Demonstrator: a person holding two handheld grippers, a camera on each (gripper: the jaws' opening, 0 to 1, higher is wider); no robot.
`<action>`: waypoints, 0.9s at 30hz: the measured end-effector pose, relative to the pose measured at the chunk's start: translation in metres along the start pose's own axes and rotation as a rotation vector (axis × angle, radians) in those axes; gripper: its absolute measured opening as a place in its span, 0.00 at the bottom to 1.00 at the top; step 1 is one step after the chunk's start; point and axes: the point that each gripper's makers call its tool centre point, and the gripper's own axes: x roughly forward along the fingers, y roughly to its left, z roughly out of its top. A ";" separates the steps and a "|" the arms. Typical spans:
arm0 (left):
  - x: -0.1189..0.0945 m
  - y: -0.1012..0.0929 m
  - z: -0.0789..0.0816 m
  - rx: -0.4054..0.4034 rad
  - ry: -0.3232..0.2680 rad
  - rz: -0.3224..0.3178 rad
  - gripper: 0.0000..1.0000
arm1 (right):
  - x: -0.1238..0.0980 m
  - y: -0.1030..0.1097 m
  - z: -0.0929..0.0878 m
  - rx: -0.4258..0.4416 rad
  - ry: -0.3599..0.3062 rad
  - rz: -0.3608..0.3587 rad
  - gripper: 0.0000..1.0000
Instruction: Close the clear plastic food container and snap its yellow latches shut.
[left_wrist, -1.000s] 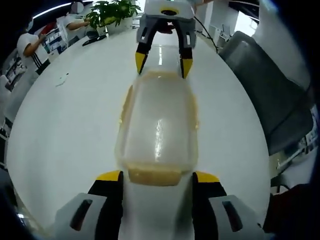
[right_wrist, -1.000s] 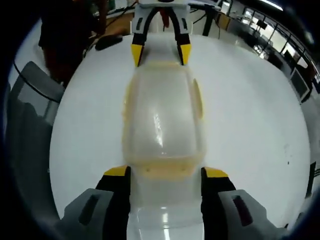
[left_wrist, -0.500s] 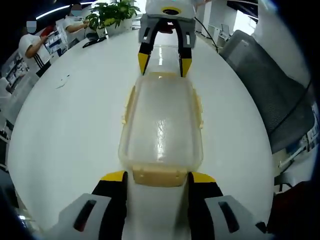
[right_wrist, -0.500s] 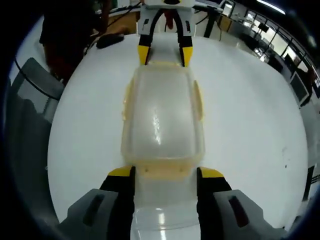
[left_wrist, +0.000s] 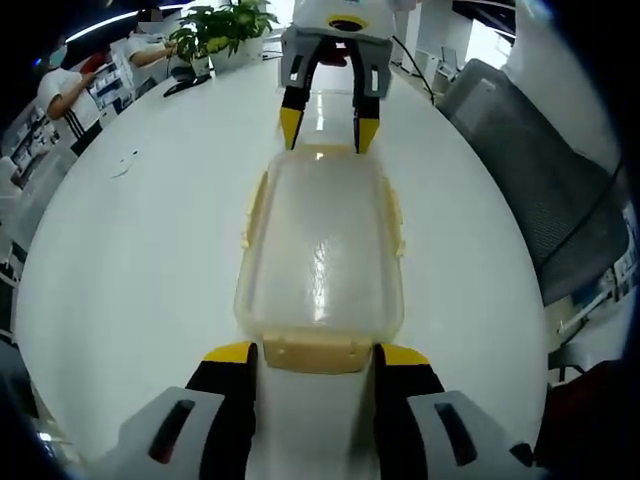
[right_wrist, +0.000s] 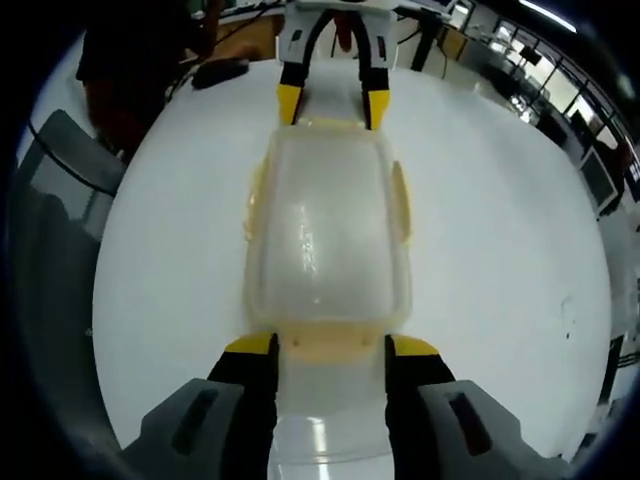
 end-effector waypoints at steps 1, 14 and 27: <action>0.000 -0.001 0.001 0.000 -0.001 0.000 0.41 | 0.000 -0.001 0.000 0.002 0.001 0.000 0.40; 0.000 -0.002 0.004 0.007 -0.003 -0.005 0.41 | 0.002 0.001 -0.001 0.005 0.023 0.023 0.38; -0.001 -0.003 0.003 0.010 -0.020 -0.010 0.41 | 0.006 -0.003 -0.001 0.033 0.034 0.059 0.38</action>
